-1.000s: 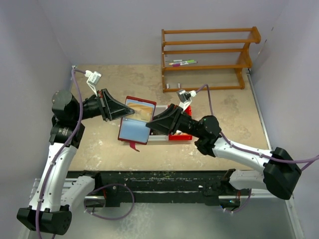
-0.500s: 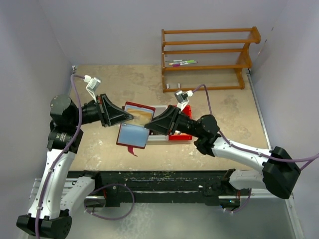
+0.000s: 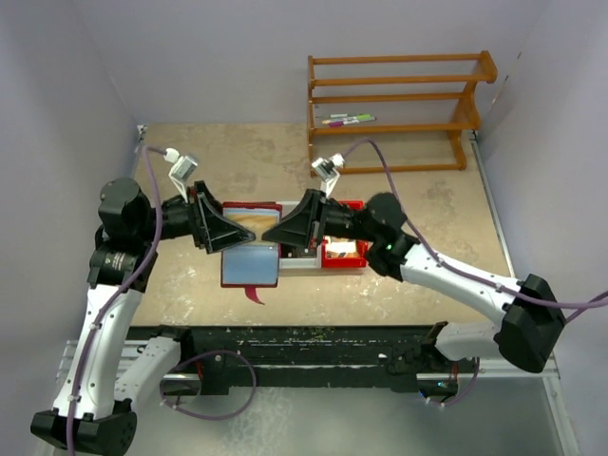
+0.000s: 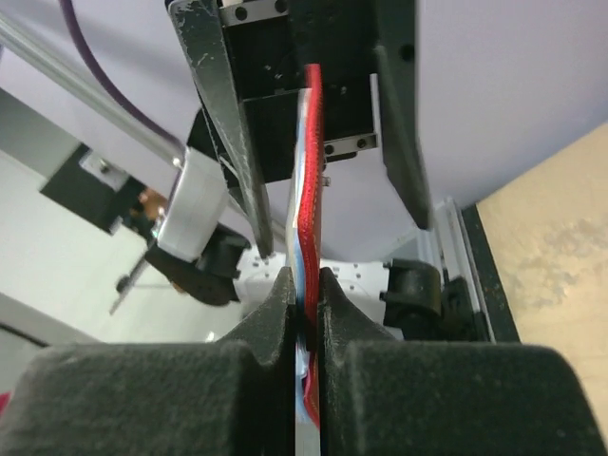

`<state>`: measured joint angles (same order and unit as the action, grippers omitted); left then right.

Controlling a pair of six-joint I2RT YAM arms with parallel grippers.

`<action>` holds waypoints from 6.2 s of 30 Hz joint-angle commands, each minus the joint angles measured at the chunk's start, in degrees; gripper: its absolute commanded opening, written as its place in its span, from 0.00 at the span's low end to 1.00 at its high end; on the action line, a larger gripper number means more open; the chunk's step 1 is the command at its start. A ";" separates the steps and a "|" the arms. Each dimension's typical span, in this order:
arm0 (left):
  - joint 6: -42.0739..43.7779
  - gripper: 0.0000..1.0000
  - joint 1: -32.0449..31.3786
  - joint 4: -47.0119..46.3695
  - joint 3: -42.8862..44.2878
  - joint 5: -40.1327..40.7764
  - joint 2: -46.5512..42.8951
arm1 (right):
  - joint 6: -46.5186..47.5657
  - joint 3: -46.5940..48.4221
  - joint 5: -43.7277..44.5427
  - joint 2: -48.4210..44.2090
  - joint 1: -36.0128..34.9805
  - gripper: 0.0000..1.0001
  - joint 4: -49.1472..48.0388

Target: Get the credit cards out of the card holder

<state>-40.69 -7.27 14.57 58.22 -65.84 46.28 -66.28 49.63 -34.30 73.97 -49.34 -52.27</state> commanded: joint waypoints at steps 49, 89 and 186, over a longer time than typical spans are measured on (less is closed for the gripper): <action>0.79 0.00 -0.12 0.73 -0.24 12.07 3.61 | 24.89 18.99 1.70 -11.36 21.20 0.90 43.69; -12.34 0.00 -0.12 -11.77 -1.40 5.81 1.45 | 5.58 8.58 9.47 -2.28 2.05 0.41 19.55; -13.62 0.32 -0.16 -9.52 -6.24 3.03 -1.50 | -13.02 -3.13 14.35 5.42 -1.28 0.00 -23.24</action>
<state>-56.01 -6.13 3.60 51.68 -58.41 44.84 -78.74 42.89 -19.55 81.06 -49.30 -68.49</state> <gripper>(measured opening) 0.263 0.005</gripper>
